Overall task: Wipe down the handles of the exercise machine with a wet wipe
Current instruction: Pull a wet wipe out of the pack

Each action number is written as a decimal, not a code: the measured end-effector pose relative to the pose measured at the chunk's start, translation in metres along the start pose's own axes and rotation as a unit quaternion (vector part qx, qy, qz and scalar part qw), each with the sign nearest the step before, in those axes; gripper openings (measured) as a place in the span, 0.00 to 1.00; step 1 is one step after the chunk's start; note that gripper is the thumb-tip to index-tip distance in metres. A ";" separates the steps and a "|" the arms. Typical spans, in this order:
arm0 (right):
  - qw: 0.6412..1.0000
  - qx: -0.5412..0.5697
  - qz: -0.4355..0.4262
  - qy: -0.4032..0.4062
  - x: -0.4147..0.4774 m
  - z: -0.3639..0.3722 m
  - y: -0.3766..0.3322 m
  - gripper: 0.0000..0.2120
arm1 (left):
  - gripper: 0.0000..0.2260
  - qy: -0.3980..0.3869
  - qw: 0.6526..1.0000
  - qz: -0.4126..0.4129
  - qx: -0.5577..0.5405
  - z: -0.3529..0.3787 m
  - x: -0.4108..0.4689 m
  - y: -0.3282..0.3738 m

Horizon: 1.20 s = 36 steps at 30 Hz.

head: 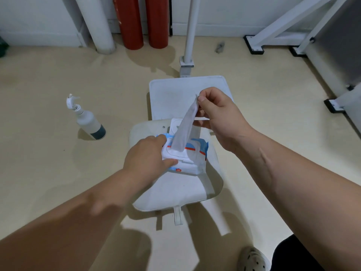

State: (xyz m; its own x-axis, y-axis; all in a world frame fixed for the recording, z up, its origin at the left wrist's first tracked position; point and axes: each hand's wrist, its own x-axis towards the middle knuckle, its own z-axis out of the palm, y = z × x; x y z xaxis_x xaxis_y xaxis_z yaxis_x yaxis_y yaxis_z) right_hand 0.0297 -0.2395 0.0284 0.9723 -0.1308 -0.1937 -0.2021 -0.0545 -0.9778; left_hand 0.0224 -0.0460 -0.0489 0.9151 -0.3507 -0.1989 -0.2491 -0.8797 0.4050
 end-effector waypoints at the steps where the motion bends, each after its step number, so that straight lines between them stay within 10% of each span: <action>1: 1.000 0.000 -0.011 0.000 -0.001 -0.001 -0.005 0.12 | 0.20 -0.003 1.000 -0.005 -0.005 -0.001 0.000 0.001; 12: 0.980 -0.101 -0.114 0.127 0.004 -0.043 -0.029 0.09 | 0.28 0.021 0.999 0.023 0.023 -0.004 -0.001 0.001; 18: 0.967 -0.252 0.029 0.015 0.001 -0.060 0.011 0.07 | 0.25 0.028 0.971 0.217 0.101 0.006 -0.002 0.006; 28: 0.972 -0.198 0.107 -0.064 -0.001 -0.040 0.040 0.07 | 0.26 -0.045 0.971 0.202 0.120 0.002 0.002 0.013; 33: 0.978 -0.188 0.031 -0.088 -0.008 -0.045 0.031 0.08 | 0.09 0.142 0.984 0.086 -0.065 -0.013 0.004 0.015; 36: 0.954 -0.241 0.043 -0.170 -0.014 -0.048 0.033 0.10 | 0.19 0.188 0.970 0.139 -0.062 -0.019 0.012 0.004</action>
State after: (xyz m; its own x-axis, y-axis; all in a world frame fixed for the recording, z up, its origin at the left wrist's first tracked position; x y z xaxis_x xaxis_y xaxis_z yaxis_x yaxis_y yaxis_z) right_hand 0.0042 -0.2867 0.0024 0.9151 0.1694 -0.3660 -0.2331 -0.5185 -0.8227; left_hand 0.0379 -0.0478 -0.0325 0.8746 -0.4072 0.2632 -0.4845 -0.7140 0.5054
